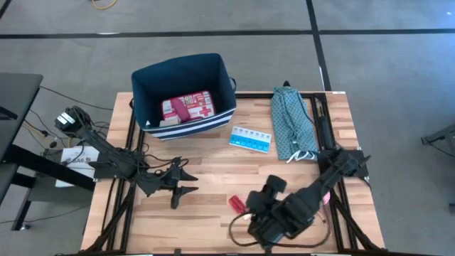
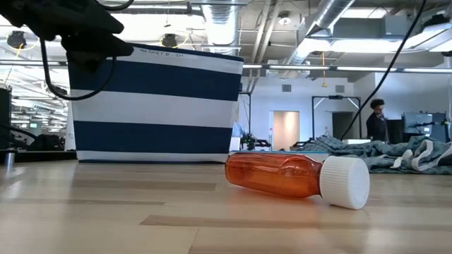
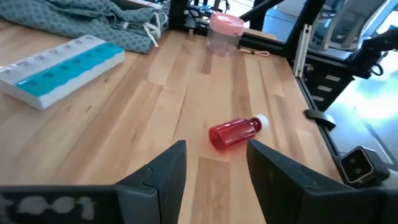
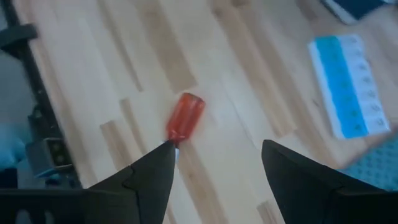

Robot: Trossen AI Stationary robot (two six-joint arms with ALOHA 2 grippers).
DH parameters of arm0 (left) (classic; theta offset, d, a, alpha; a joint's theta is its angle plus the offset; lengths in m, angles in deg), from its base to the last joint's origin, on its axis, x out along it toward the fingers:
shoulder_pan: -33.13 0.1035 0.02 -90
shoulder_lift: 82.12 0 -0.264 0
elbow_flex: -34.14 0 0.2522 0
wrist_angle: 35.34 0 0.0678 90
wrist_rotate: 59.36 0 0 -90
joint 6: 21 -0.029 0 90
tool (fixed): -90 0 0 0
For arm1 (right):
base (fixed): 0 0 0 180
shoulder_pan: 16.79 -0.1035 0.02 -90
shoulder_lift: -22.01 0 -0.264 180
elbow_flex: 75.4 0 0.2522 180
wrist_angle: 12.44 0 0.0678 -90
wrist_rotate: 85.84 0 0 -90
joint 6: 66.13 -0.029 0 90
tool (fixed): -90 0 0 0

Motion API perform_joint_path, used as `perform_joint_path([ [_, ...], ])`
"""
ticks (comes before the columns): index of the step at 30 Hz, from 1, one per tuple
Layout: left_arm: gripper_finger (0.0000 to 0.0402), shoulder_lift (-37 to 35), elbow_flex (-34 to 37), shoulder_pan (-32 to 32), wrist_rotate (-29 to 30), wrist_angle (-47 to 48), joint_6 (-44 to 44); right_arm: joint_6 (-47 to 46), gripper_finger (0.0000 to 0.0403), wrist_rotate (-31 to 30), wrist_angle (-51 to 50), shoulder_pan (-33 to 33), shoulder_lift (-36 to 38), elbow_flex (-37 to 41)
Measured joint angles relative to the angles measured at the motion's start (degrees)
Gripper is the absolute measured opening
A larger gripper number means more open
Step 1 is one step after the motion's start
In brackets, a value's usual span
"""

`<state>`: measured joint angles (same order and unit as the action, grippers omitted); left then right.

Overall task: Pick & place medical supplies in basket/bin
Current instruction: Put the red medicine bottle into the blue bin

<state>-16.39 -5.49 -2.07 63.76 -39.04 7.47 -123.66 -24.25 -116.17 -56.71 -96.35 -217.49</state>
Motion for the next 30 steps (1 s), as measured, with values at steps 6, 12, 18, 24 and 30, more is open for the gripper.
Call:
perform_joint_path([
  [6, 0.0157, 0.0, 0.0, 0.0, -3.1, 0.0, 0.1, -15.2, 0.0235, -3.0, -0.2, -2.3, 11.6, 18.9],
  [12, 0.0157, 0.0, 0.0, 0.0, -0.7, 0.0, 0.1, -32.1, 0.0235, -1.5, 7.4, -3.3, 16.9, 33.5],
  [18, 0.0157, 0.0, 0.0, 0.0, 1.7, 0.0, 0.1, -18.1, 0.0235, 3.3, 29.4, -2.6, 14.4, 36.4],
  [24, 0.0157, 0.0, 0.0, 0.0, 1.3, 0.0, 2.5, -17.5, 0.0235, 4.4, 29.9, -0.1, 11.2, 36.4],
  [30, 0.0157, 0.0, 0.0, 0.0, 1.3, 0.1, 4.2, -18.9, 0.0235, 6.2, 25.0, 1.7, 11.2, 37.9],
])
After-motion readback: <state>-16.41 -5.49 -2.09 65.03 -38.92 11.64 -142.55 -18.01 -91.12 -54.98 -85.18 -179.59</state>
